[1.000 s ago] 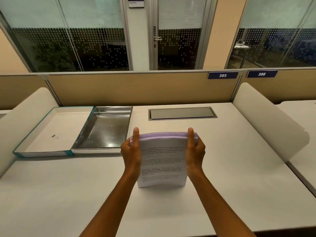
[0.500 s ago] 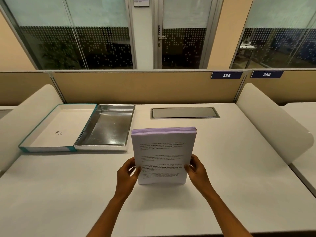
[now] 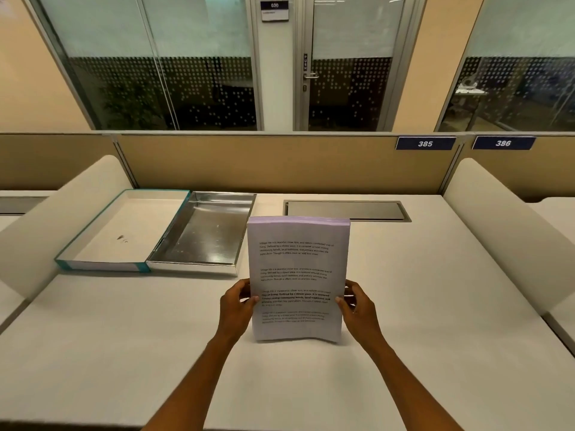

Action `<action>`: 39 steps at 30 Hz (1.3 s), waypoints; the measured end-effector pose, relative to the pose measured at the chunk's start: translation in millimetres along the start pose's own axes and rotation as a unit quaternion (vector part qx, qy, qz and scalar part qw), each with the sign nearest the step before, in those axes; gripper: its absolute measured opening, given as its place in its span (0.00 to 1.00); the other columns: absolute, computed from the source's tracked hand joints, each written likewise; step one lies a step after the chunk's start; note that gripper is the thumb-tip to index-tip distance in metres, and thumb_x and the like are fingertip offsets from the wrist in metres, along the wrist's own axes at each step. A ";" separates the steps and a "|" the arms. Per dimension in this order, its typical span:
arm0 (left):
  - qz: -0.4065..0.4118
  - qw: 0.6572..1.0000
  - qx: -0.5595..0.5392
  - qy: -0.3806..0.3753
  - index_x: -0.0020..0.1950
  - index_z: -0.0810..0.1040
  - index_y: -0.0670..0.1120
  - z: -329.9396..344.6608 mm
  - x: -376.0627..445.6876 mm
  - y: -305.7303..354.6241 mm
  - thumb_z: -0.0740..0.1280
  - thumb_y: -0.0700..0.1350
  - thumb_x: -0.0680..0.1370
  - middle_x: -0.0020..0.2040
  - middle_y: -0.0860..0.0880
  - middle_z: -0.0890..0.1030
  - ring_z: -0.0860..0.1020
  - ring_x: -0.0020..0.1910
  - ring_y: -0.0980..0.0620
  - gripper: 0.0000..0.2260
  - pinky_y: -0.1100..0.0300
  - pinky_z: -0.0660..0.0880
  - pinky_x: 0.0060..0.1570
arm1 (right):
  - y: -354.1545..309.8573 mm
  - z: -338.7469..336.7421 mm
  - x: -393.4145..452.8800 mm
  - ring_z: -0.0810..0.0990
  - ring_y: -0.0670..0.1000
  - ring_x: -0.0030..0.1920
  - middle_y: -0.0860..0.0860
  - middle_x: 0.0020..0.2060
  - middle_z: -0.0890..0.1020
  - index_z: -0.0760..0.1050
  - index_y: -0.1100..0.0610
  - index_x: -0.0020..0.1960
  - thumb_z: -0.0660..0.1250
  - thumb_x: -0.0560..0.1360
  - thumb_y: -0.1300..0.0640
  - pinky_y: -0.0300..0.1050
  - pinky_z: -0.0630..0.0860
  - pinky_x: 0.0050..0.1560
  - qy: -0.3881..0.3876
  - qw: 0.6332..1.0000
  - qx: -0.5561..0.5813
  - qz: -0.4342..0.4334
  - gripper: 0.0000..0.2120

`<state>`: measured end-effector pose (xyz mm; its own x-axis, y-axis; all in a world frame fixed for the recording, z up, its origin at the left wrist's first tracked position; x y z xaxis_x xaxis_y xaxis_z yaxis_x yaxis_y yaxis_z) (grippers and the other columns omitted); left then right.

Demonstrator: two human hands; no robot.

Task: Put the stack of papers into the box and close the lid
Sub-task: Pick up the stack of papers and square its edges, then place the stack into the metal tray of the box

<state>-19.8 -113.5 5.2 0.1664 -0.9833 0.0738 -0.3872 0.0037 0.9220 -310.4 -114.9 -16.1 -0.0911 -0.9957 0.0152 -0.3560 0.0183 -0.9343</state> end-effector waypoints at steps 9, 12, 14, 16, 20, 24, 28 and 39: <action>-0.022 0.999 -0.001 -0.028 0.62 0.76 0.44 -34.1 11.2 -19.0 0.69 0.38 0.76 0.53 0.50 0.82 0.82 0.50 0.50 0.14 0.65 0.80 0.47 | -20.3 34.5 26.6 0.81 0.47 0.48 0.51 0.53 0.81 0.70 0.54 0.65 0.65 0.78 0.56 0.36 0.80 0.42 -0.088 0.996 -0.017 0.016 0.16; -0.038 0.998 -0.017 -0.038 0.59 0.76 0.48 -52.4 19.2 -30.4 0.69 0.39 0.77 0.51 0.53 0.82 0.82 0.49 0.51 0.12 0.60 0.82 0.48 | -28.8 57.5 36.3 0.82 0.52 0.50 0.52 0.53 0.80 0.70 0.54 0.66 0.65 0.78 0.56 0.48 0.82 0.50 -0.120 0.992 -0.014 0.033 0.16; -0.056 0.997 -0.033 -0.047 0.58 0.76 0.49 -65.6 28.3 -41.0 0.68 0.39 0.77 0.53 0.51 0.82 0.83 0.50 0.50 0.12 0.54 0.82 0.51 | -33.8 75.2 43.9 0.81 0.55 0.52 0.54 0.54 0.80 0.70 0.54 0.66 0.65 0.79 0.56 0.53 0.81 0.54 -0.137 0.989 -0.016 0.046 0.17; -0.074 0.995 -0.049 -0.054 0.59 0.76 0.48 -78.4 38.4 -51.5 0.68 0.38 0.77 0.54 0.48 0.82 0.83 0.51 0.49 0.12 0.54 0.83 0.50 | -38.2 92.7 51.2 0.81 0.56 0.54 0.55 0.54 0.80 0.70 0.55 0.67 0.65 0.79 0.57 0.56 0.80 0.56 -0.147 0.987 -0.015 0.059 0.17; -0.106 0.989 -0.073 -0.073 0.58 0.76 0.47 -106.6 67.0 -70.0 0.67 0.38 0.77 0.56 0.45 0.83 0.84 0.50 0.48 0.10 0.58 0.83 0.46 | -47.0 131.9 71.9 0.80 0.57 0.56 0.56 0.56 0.79 0.70 0.54 0.66 0.65 0.78 0.56 0.57 0.80 0.57 -0.154 0.984 -0.017 0.087 0.17; -0.140 0.982 -0.085 -0.093 0.60 0.76 0.41 -141.9 112.6 -87.7 0.66 0.37 0.78 0.55 0.43 0.83 0.83 0.53 0.43 0.11 0.45 0.81 0.53 | -63.4 177.2 101.1 0.81 0.52 0.51 0.52 0.52 0.80 0.72 0.55 0.66 0.65 0.79 0.57 0.47 0.82 0.46 -0.157 0.982 0.008 0.109 0.16; -0.168 0.976 -0.082 -0.112 0.61 0.75 0.38 -171.0 159.1 -100.7 0.66 0.37 0.78 0.57 0.42 0.83 0.83 0.54 0.40 0.12 0.41 0.80 0.56 | -80.9 217.0 130.8 0.84 0.50 0.47 0.51 0.48 0.83 0.75 0.55 0.63 0.65 0.79 0.58 0.38 0.81 0.37 -0.162 0.977 0.026 0.136 0.13; -0.225 0.961 -0.082 -0.139 0.58 0.77 0.39 -208.5 273.9 -131.9 0.63 0.33 0.76 0.59 0.39 0.81 0.82 0.51 0.41 0.12 0.49 0.81 0.50 | -111.0 298.2 223.4 0.82 0.50 0.45 0.54 0.53 0.81 0.74 0.60 0.61 0.65 0.78 0.61 0.39 0.79 0.35 -0.155 0.966 -0.023 0.207 0.12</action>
<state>266.0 -345.4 -16.9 0.0260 -0.9026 -0.4296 -0.1816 -0.4269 0.8859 -13.9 -366.4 -15.2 0.0465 -0.8812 -0.4704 -0.3902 0.4175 -0.8207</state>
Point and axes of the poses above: each hand's wrist, its own x-axis towards the middle knuckle, its own z-axis out of the palm, y = z × x, the point moved 8 cm from there along x, towards the middle knuckle
